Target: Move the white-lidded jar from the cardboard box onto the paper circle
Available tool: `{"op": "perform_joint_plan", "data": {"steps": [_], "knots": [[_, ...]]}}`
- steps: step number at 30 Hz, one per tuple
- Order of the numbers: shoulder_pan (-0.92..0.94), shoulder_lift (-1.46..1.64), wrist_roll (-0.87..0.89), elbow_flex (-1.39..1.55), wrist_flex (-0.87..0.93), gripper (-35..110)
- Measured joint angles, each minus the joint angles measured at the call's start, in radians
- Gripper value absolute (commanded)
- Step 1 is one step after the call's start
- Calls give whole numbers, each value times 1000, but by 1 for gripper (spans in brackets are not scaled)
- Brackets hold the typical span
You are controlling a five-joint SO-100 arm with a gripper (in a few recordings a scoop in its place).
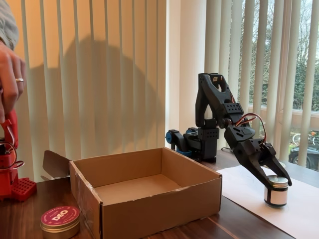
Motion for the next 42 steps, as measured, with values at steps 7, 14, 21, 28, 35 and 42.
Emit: {"op": "perform_joint_plan", "data": {"steps": [7, 14, 21, 28, 35, 42], "knots": [[0, -29, 0, -2, 3, 0], [0, -61, 5, -34, 3, 0], [-2, -94, 9, -67, 3, 0], [-2, -95, -5, -69, 3, 18], [3, -95, -21, -69, -18, 36], [3, -94, -6, -69, -98, 36]]}}
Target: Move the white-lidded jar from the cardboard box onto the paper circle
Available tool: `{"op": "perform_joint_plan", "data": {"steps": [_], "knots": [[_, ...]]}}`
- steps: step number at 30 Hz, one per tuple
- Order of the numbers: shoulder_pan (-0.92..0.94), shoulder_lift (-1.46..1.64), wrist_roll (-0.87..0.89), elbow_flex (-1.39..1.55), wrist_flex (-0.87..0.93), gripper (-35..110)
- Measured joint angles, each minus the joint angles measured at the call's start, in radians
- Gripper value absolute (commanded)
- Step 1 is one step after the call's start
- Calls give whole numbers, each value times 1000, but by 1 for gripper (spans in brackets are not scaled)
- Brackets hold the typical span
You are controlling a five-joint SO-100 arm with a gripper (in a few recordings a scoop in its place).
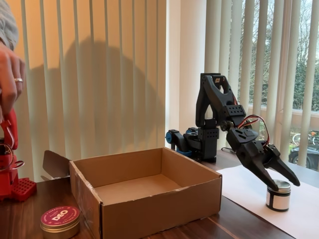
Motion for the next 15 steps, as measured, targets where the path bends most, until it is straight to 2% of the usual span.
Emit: {"op": "perform_joint_plan", "data": {"steps": [7, 15], "knots": [[-3, 178, 137, 83, -123, 36], [-34, 604, 541, 334, -121, 34]]}}
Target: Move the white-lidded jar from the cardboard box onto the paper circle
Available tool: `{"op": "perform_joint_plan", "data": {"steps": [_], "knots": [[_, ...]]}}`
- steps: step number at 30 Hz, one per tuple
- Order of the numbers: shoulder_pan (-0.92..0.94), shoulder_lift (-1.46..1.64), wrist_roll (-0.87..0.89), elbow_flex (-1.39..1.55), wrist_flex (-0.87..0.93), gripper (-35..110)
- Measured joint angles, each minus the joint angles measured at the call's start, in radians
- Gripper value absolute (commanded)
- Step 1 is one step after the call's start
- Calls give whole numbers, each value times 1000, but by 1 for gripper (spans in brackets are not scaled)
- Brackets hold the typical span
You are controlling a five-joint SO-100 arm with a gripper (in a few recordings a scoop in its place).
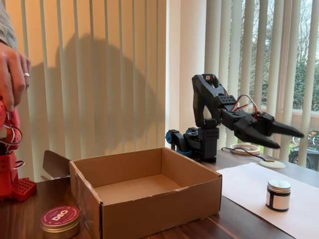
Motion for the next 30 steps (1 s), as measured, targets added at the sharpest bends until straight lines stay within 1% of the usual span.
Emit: {"op": "perform_joint_plan", "data": {"steps": [3, 6, 9, 12, 13, 16, 18, 25, 30], "knots": [[-37, 175, 181, 107, 69, 34], [-67, 374, 353, 232, 175, 29], [-117, 603, 511, 322, 373, 22], [-124, 782, 637, 331, 634, 6], [-124, 821, 664, 333, 719, 1], [-144, 917, 719, 333, 950, 0], [-149, 969, 759, 331, 1066, 0], [-149, 1077, 884, 350, 1301, 0], [-149, 1126, 907, 350, 1393, 0]]}}
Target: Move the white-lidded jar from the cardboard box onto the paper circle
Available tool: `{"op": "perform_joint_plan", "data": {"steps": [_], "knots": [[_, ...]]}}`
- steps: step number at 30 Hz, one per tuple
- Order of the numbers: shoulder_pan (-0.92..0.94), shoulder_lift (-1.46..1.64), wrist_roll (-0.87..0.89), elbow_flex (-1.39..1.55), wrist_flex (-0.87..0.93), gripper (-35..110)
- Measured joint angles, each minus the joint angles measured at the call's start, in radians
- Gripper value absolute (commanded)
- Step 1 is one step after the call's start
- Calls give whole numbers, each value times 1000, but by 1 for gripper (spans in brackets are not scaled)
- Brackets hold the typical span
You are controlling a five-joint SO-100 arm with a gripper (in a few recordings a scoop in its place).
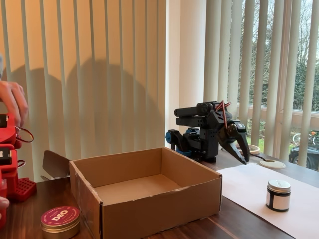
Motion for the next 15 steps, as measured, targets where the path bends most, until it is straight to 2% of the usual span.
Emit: {"op": "perform_joint_plan", "data": {"steps": [8, 15], "knots": [[-18, 48, 12, 0, 140, 0], [-18, 48, 115, 0, 259, 0]]}}
